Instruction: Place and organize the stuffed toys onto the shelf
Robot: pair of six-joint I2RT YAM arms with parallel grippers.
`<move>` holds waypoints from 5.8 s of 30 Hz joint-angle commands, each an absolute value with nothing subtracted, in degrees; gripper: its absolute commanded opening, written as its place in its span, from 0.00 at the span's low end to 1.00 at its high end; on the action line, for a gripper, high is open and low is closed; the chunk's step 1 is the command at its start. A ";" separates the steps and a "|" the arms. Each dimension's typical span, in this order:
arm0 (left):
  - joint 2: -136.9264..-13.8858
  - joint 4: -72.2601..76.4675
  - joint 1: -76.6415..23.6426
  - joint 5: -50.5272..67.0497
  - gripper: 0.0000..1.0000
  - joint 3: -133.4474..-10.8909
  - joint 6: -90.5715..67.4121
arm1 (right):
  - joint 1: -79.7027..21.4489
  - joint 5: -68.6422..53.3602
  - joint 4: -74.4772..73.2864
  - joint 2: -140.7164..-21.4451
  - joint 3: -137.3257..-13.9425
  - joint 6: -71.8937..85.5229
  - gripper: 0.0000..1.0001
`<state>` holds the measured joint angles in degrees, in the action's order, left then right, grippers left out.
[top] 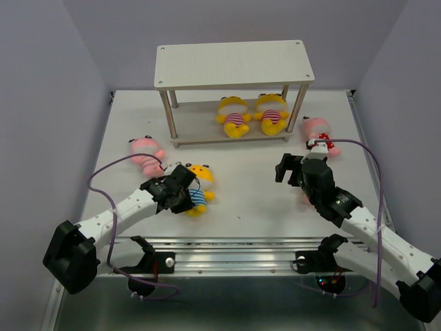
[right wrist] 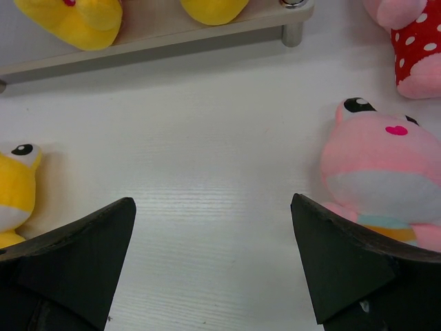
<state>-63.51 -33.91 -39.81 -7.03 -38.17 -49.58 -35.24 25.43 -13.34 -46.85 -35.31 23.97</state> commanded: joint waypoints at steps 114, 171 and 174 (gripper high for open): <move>-87.80 25.14 -21.00 -3.25 0.00 -53.61 -23.38 | -34.98 33.31 -7.03 -36.39 -29.79 20.39 1.00; -90.97 18.37 -19.42 -5.97 0.42 -58.63 -25.75 | -34.98 32.96 -6.68 -37.62 -29.53 19.78 1.00; -89.74 18.54 -19.51 -6.85 0.46 -57.66 -26.36 | -34.98 32.70 -6.59 -37.71 -29.53 19.78 1.00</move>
